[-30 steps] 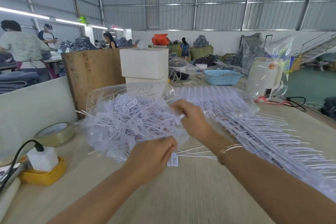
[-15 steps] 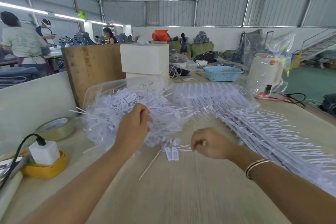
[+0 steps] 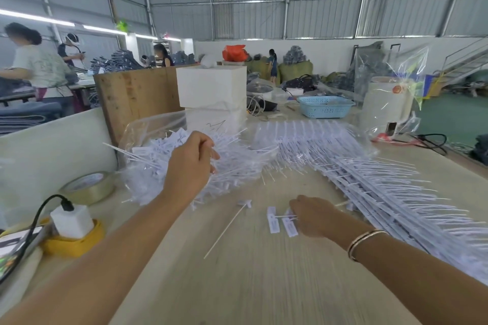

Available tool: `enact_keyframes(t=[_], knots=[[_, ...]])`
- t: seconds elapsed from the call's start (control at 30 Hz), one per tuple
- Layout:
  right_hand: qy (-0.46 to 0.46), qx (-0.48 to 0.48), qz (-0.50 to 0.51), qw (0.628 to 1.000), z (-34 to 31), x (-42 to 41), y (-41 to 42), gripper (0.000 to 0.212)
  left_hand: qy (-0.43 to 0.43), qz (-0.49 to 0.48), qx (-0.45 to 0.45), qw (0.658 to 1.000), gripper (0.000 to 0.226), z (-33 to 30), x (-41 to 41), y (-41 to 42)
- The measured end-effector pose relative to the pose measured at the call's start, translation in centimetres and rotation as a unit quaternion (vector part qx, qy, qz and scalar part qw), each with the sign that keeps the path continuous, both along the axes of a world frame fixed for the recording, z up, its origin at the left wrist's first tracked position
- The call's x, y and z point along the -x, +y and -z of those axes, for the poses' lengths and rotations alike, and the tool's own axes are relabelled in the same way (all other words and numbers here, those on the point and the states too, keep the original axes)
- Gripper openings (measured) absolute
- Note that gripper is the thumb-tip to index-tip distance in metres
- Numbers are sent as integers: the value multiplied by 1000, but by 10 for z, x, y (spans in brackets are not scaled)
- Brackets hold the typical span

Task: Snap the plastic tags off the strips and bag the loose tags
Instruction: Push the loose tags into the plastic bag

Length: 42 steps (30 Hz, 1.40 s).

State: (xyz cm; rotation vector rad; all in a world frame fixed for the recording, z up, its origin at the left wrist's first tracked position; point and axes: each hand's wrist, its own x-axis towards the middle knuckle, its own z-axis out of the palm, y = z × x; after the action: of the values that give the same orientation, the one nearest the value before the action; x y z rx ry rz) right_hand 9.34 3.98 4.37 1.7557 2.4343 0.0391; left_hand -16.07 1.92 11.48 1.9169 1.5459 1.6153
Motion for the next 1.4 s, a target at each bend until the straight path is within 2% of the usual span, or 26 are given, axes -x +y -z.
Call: enact_keyframes(t=[0.13,0.23,0.37,0.47,0.53,0.7,0.77,0.83,0.93,1.0,1.03,1.1,1.17,1.23,1.3,1.4], knots=[[42,37,7,998,1,5,-13,20,-13,4,16,1000,17,4,-2,0],[51,60,44,996,-4,14,-21,30,-22,8,22,999,17,5,-4,-2],[5,58,77,995,0,31,-27,33,-29,18,35,999,17,7,-7,-7],[-13,49,121,991,-1,45,-32,45,-17,26,40,999,18,8,-9,-11],[41,62,141,987,-9,54,-33,54,-12,30,38,999,20,7,-11,-13],[244,62,179,951,-10,91,-26,43,37,45,28,998,19,6,-19,-17],[285,67,207,933,-1,111,-20,55,69,55,25,996,16,10,-24,-18],[255,58,227,938,7,129,-13,63,89,59,21,994,16,15,-27,-19],[187,25,241,952,11,140,-3,43,91,68,16,993,20,18,-28,-19],[144,34,233,961,9,136,0,38,89,72,14,993,19,17,-26,-19],[143,39,235,961,6,131,1,36,87,73,13,993,18,16,-24,-18],[197,55,244,948,2,119,-1,39,76,76,17,994,19,12,-21,-16],[249,74,238,936,-3,116,-3,55,53,73,23,996,21,7,-20,-13],[230,90,216,945,-6,129,0,67,50,76,27,996,19,4,-24,-12],[188,91,207,956,-4,147,2,69,77,84,23,993,20,5,-30,-15],[118,77,210,968,2,155,6,51,103,94,19,990,24,8,-31,-18]])
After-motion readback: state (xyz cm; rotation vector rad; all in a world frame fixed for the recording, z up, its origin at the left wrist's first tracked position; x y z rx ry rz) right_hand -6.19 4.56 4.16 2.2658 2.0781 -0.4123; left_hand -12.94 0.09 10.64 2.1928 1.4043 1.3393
